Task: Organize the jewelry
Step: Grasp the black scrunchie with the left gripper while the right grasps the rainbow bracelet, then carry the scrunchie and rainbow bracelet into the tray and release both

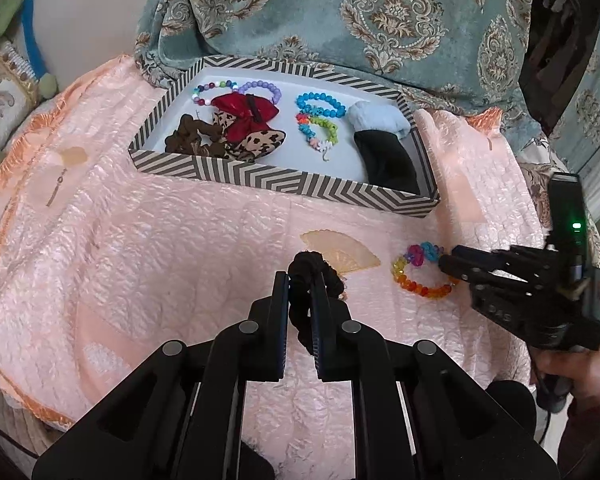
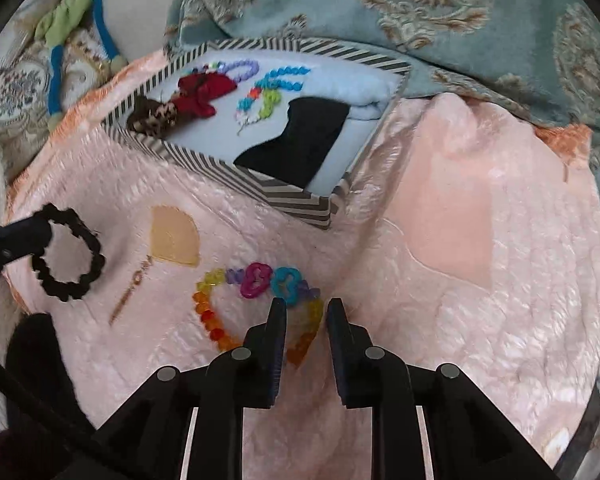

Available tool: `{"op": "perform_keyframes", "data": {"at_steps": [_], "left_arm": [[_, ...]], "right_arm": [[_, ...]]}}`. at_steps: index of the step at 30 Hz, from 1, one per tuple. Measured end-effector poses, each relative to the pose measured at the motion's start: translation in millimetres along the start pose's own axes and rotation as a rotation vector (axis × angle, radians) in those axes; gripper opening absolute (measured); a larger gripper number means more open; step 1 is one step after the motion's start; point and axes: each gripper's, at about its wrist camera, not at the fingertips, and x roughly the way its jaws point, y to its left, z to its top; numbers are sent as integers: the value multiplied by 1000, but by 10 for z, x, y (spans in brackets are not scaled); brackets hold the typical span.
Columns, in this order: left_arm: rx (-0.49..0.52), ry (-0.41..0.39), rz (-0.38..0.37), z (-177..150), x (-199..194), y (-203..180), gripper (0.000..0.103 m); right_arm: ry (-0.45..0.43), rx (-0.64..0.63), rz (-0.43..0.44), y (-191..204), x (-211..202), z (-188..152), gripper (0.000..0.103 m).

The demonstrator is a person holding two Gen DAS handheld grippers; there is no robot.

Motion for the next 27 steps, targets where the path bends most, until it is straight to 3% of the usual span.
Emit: {"op": "perform_keyframes", "data": {"at_steps": [3,5,9,14,27], "left_arm": [[-5,11,0,-11,42,8,9],[-8,17,2,-24,63,22,9],[-32,27,-2,-14,85,78,9],[-34,0,-6,34,-40,87,9],[-12,-79,22,255,-370,88,9]], "right_arm": [[1,18,1,-41,52,0,20],[-2,36,9,-65,7,-17,11],[-54,80,48,-120,-217,-35,10],[-120,102,106,-115,-568,0,8],[-257,56,141,190,-1189,210,8]]}}
